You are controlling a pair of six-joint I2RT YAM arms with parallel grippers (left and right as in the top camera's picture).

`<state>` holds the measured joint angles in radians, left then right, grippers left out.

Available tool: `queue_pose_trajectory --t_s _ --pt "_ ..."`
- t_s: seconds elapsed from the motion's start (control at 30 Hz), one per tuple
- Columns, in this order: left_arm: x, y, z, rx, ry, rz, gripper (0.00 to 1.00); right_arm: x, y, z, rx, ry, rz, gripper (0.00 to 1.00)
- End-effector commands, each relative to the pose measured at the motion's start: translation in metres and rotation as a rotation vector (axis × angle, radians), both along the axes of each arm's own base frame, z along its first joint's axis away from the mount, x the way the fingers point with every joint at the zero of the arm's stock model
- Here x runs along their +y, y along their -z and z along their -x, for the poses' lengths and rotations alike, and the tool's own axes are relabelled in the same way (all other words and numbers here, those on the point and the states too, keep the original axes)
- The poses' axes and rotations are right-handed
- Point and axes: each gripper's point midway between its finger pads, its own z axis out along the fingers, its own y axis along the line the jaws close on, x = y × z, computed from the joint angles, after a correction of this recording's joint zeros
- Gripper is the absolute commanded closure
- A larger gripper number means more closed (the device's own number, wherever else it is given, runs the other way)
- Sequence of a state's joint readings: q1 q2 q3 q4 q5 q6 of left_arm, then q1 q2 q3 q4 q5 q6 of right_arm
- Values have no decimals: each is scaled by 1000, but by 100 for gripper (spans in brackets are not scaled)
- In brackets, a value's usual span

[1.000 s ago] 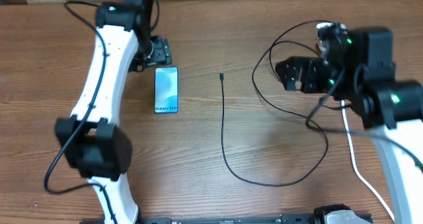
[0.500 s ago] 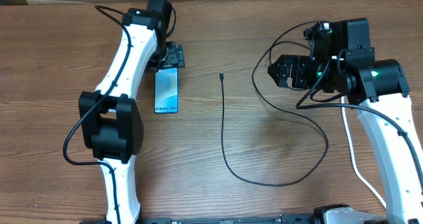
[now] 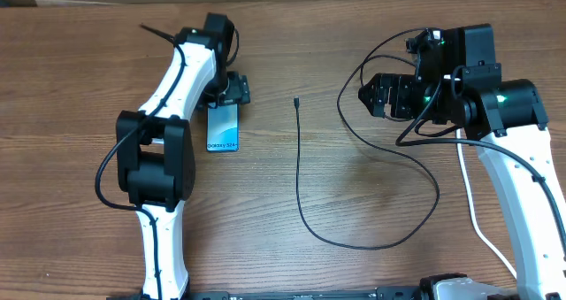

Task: Plug charger to phone and switch on socket

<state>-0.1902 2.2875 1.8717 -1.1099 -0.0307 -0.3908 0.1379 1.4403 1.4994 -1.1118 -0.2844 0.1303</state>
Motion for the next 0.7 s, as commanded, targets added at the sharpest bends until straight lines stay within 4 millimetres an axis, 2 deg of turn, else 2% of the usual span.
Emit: queue_pose_trajectory --t_s 0.0,0.1,0.4,0.67 --pt "-6 20 18 66 -5 23 9 0 -5 -1 -15 -7 -3 0" --pt "-5 24 24 84 -1 19 9 0 -5 -1 -16 -7 -3 0" --pt "-4 25 25 87 6 18 10 0 -3 -1 -10 -7 -3 0" --pt "-3 25 13 40 15 12 10 1 4 -4 11 -7 0 0"
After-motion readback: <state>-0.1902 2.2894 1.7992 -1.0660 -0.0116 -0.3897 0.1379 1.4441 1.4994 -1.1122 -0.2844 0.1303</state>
